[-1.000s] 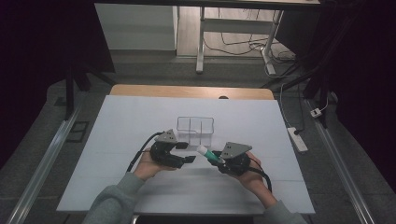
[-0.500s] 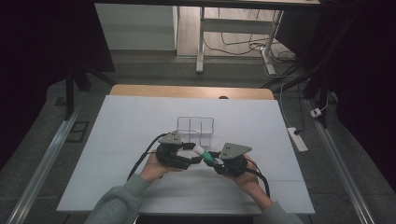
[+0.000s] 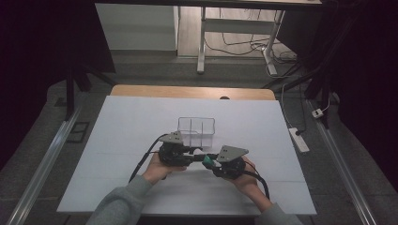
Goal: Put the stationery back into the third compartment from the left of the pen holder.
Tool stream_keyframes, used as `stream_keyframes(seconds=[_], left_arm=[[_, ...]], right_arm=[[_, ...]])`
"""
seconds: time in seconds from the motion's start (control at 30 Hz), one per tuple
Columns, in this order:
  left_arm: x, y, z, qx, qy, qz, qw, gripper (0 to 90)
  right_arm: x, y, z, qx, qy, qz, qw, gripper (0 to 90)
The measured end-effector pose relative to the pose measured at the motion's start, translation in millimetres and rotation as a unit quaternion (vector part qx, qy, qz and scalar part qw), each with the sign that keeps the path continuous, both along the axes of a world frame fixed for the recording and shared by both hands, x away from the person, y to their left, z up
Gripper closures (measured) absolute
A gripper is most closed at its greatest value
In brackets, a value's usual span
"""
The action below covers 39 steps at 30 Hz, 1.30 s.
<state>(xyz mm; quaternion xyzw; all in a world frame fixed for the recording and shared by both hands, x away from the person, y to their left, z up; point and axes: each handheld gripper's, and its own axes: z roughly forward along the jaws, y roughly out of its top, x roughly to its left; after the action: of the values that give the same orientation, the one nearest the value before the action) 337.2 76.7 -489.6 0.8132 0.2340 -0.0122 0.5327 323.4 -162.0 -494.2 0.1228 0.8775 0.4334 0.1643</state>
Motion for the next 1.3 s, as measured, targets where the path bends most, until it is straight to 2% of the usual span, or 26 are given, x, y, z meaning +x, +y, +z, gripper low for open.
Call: stream_keyframes(seconds=[0.17, 0.27, 0.4, 0.67, 0.77, 1.0, 1.2, 1.3], left_arm=[[0.2, 1.0, 1.7, 0.006, 0.001, 0.006, 1.0, 64.6], [0.5, 5.6, 5.2, 0.007, -0.007, 0.019, 0.9998, 64.6], [1.9, 12.9, 12.5, 0.001, -0.011, 0.034, 0.9994, 64.6], [4.1, 18.5, 33.6, -0.006, -0.032, 0.044, 0.9985, 64.6], [9.1, 19.1, 42.3, -0.016, -0.037, 0.049, 0.998, 64.6], [26.9, 17.3, 66.7, -0.011, -0.057, 0.066, 0.9961, 64.6], [45.9, 13.9, 80.8, 0.008, -0.066, 0.085, 0.9942, 64.5], [57.5, 11.7, 81.5, 0.02, -0.06, 0.095, 0.9935, 64.5]], right_arm=[[1.5, -0.8, -1.5, 0.008, 0.012, -0.006, 0.9999, 61.7], [3.0, -5.5, 0.5, 0.017, 0.019, -0.025, 0.9994, 54.1], [5.9, -22.6, 6.6, 0.04, 0.038, -0.053, 0.9971, 48.7], [0.7, -68.5, 11.1, 0.049, 0.05, -0.098, 0.9927, 44.0], [-1.0, -84.6, 9.9, 0.05, 0.054, -0.114, 0.9908, 43.3], [-5.7, -111.0, 6.9, 0.054, 0.06, -0.142, 0.9866, 41.5], [-8.7, -127.7, 3.9, 0.059, 0.063, -0.16, 0.9833, 41.3], [-9.1, -132.6, 2.0, 0.055, 0.062, -0.168, 0.9822, 41.2]])
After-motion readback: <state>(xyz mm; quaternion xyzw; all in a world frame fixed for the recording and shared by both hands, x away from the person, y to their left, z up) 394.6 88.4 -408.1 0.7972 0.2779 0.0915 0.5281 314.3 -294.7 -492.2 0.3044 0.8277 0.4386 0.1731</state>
